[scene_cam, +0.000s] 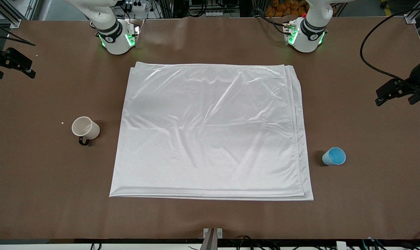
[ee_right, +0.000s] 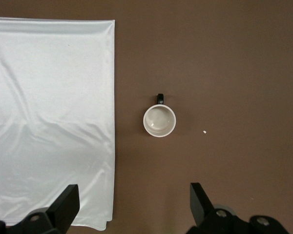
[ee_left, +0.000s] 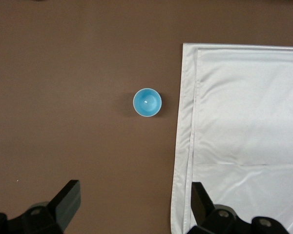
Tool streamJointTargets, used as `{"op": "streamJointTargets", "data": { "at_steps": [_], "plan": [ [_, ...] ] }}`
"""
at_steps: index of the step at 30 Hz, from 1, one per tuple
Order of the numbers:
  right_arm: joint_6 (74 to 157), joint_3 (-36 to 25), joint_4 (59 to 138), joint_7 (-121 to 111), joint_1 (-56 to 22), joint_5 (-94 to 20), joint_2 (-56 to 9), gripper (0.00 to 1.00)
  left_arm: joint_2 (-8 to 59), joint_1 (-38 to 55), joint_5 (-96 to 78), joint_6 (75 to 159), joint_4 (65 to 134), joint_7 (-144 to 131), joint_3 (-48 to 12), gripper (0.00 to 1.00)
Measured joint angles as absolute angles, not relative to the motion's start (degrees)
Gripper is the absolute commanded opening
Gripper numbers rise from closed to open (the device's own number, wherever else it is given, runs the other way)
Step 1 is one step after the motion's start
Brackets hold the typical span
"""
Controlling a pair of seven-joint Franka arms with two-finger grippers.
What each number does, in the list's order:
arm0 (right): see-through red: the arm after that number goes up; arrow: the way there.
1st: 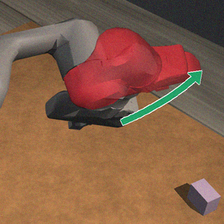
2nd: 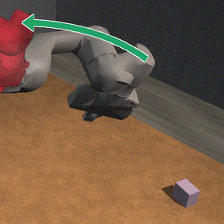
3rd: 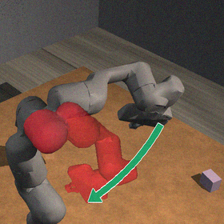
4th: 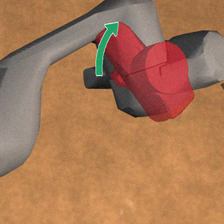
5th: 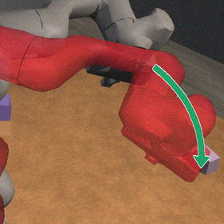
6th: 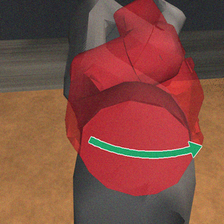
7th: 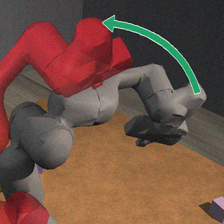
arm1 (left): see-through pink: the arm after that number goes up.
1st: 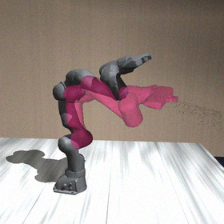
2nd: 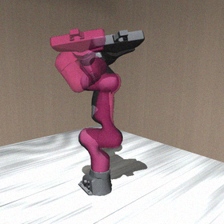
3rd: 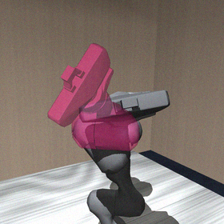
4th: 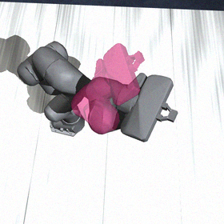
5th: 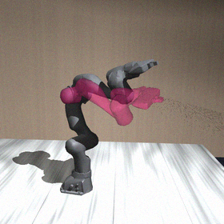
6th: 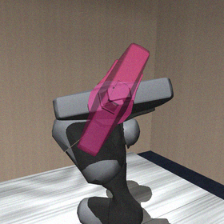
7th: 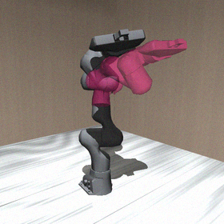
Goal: Place blue cup into white mug on cloth
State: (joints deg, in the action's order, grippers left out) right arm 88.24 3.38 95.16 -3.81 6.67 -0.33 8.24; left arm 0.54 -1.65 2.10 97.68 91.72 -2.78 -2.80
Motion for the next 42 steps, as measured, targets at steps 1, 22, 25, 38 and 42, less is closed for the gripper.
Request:
{"op": "streamJointTargets", "data": {
  "at_steps": [1,22,25,38,42],
  "plan": [
    [88.3,3.4,95.2,-3.8,6.7,-0.3,8.1,1.00,0.7,-1.7,2.1,97.7,91.8,-2.8,-2.8,1.00],
    [97.1,3.2,95.8,-3.8,6.9,-0.3,-6.4,1.00,11.3,-5.2,2.3,111.4,97.9,-2.6,-2.4,1.00],
    [99.4,3.2,95.9,-3.8,7.2,-0.3,-10.0,1.00,12.8,-5.3,2.3,115.3,99.8,-2.6,-2.4,1.00],
    [109.7,2.9,95.9,-8.4,11.7,-0.3,-24.9,1.00,18.8,-5.3,2.3,123.6,102.7,-2.6,-2.4,1.00],
    [112.5,2.9,95.8,-9.7,12.9,-0.3,-28.5,1.00,20.9,-5.5,2.3,125.9,102.8,-2.6,-2.4,1.00]
  ]
}}
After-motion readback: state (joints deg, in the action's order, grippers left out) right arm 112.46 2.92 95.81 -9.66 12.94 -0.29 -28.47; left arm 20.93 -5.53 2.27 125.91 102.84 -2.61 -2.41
